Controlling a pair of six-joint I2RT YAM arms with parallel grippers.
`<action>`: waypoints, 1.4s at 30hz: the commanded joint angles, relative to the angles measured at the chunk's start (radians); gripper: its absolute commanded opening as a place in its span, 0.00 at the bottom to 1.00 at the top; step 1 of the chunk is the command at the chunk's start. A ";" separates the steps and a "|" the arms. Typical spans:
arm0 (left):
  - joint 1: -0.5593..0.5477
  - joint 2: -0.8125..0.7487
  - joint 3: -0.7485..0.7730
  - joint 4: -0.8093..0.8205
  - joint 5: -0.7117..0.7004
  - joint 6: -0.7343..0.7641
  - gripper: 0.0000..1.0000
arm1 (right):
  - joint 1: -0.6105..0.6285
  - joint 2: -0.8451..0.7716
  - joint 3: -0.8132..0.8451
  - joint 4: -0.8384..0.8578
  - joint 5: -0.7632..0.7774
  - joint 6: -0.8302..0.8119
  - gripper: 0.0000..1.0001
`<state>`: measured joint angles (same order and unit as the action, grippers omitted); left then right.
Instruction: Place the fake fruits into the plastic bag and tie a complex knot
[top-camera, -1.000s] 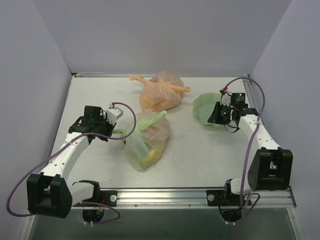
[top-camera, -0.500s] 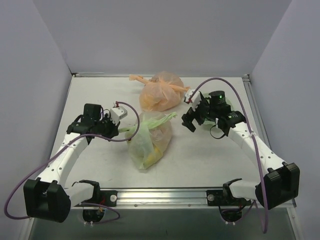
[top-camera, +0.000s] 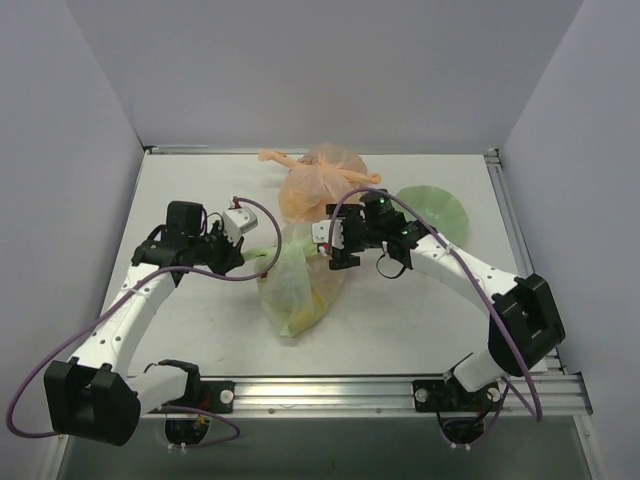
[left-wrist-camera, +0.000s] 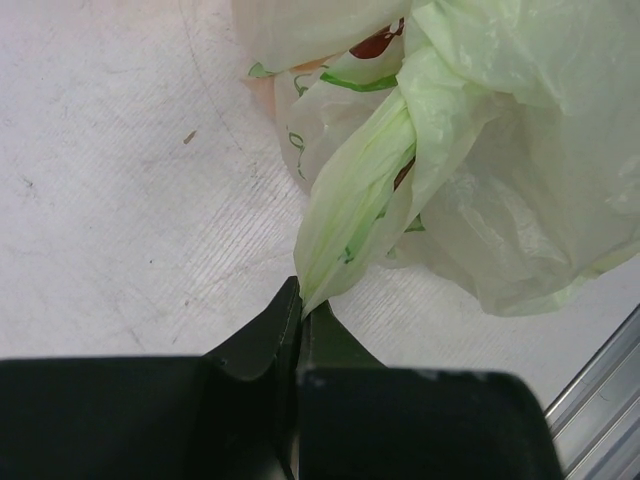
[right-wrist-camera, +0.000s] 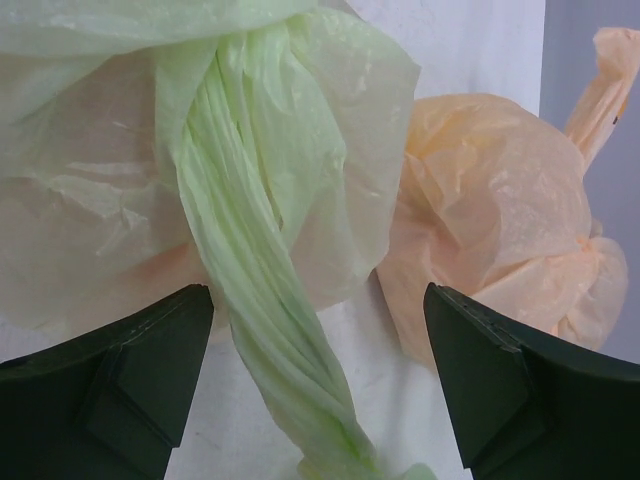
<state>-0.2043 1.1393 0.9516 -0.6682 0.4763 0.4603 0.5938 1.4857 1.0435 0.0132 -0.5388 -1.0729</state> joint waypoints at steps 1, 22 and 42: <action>-0.010 -0.006 0.049 0.032 0.025 -0.005 0.00 | 0.009 0.042 0.082 0.011 -0.006 -0.105 0.88; 0.106 -0.055 -0.152 0.050 -0.173 -0.034 0.00 | -0.186 -0.257 -0.295 -0.134 0.203 0.117 0.00; 0.172 0.042 0.109 0.018 -0.048 0.004 0.00 | -0.273 -0.352 -0.152 -0.326 0.140 0.265 0.00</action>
<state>-0.1612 1.1946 1.0687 -0.5621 0.6754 0.3916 0.4286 1.1912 0.9470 -0.0837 -0.6334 -0.7998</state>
